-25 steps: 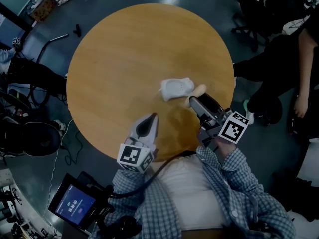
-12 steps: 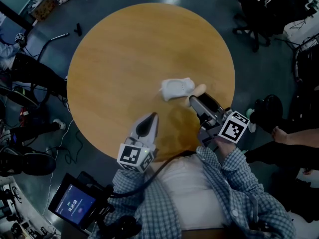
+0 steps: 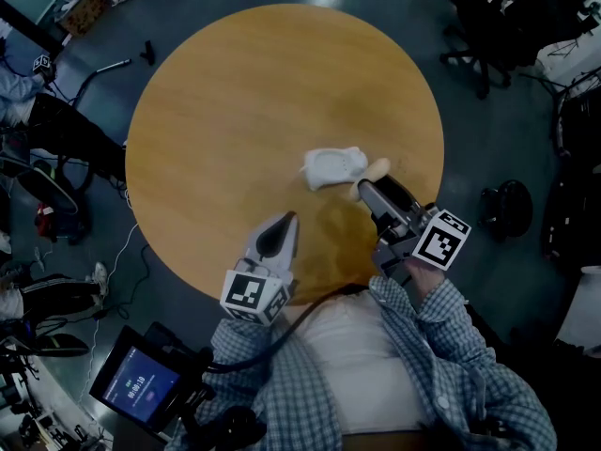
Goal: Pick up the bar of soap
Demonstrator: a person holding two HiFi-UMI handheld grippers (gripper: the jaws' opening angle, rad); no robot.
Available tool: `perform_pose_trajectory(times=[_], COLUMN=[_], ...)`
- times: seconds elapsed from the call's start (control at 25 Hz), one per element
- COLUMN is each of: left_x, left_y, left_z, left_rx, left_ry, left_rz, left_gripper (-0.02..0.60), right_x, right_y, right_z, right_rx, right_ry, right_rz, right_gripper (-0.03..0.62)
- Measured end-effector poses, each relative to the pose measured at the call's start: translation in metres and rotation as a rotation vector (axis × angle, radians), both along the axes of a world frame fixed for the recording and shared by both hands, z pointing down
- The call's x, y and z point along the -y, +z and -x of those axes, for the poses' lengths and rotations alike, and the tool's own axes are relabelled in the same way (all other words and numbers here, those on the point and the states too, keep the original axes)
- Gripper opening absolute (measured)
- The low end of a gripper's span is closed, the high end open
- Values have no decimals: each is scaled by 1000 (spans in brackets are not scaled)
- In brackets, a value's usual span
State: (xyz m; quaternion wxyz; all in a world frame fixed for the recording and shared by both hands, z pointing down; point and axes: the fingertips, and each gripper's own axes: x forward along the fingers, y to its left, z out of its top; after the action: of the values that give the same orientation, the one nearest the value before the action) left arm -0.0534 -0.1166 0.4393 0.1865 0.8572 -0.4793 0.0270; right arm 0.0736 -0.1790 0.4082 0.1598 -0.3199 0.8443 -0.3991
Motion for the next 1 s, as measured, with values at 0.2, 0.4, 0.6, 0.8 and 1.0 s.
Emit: perform_pose_trajectory(times=[0.2,0.4,0.6,0.8,1.0], left_x=[1,3,1,-2,-3], left_y=[1,2,9,10,14], left_z=[-7,-12,-2,-3,0], left_rx=[-5,-3,8,7,1], left_ry=[16,31,-13,-17,-28], left_rz=[9,22,29,35,44], left_gripper=[-2,-2,-2,-2,-2], right_x=[-2,-3,1,2,3], right_y=[-3,-2,9,8,10], right_z=[-5,-9,9,11,14], right_rx=[-12,-14,9,14,16], right_ry=[2,-8,-71,-82,-80], right_rz=[2,-1,6,4,14], right_gripper=[261,261,261,261,259])
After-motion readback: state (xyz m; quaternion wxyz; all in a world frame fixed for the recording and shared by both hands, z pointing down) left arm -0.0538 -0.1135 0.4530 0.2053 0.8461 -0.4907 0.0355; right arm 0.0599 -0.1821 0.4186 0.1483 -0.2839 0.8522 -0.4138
